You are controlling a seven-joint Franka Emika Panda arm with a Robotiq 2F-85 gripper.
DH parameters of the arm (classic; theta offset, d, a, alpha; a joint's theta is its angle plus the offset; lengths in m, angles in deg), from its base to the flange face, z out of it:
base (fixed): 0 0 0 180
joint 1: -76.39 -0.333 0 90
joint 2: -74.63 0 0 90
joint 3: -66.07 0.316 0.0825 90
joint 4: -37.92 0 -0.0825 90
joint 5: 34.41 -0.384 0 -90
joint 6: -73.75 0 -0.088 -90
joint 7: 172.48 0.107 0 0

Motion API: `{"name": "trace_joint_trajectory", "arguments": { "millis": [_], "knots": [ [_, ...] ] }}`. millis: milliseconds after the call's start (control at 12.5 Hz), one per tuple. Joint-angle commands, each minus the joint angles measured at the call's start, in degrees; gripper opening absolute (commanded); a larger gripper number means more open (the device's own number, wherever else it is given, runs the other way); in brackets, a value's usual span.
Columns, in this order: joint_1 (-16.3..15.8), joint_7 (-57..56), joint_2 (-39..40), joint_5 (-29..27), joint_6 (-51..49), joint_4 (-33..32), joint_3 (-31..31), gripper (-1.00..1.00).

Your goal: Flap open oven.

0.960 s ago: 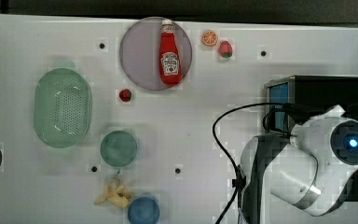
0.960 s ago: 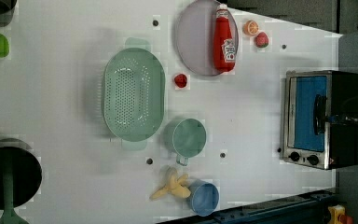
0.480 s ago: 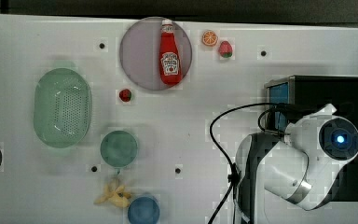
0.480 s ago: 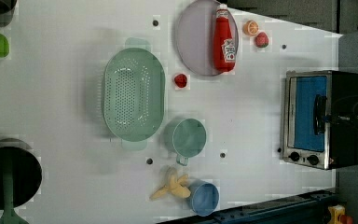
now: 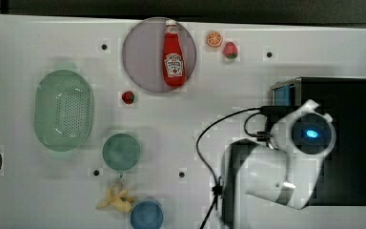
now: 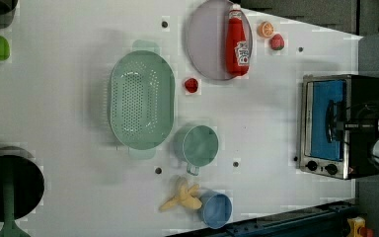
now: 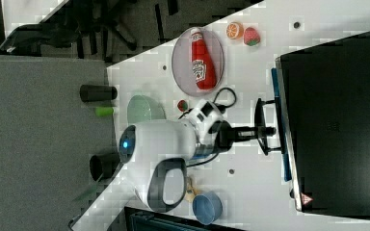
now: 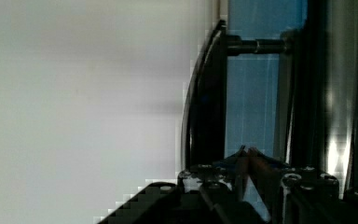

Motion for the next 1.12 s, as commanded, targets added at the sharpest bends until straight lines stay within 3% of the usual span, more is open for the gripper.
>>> {"name": "trace_joint_trajectory", "arguments": {
  "millis": [80,400,1120],
  "knots": [
    [-4.5,13.8,1.2,6.0,0.1,-2.2,3.7,-0.65],
    [-6.3,29.3,4.5,20.2,-0.3,-2.4,6.9,-0.65],
    [-14.1,64.7,16.3,41.6,-6.7,-0.4,10.4,-0.65]
  ]
}}
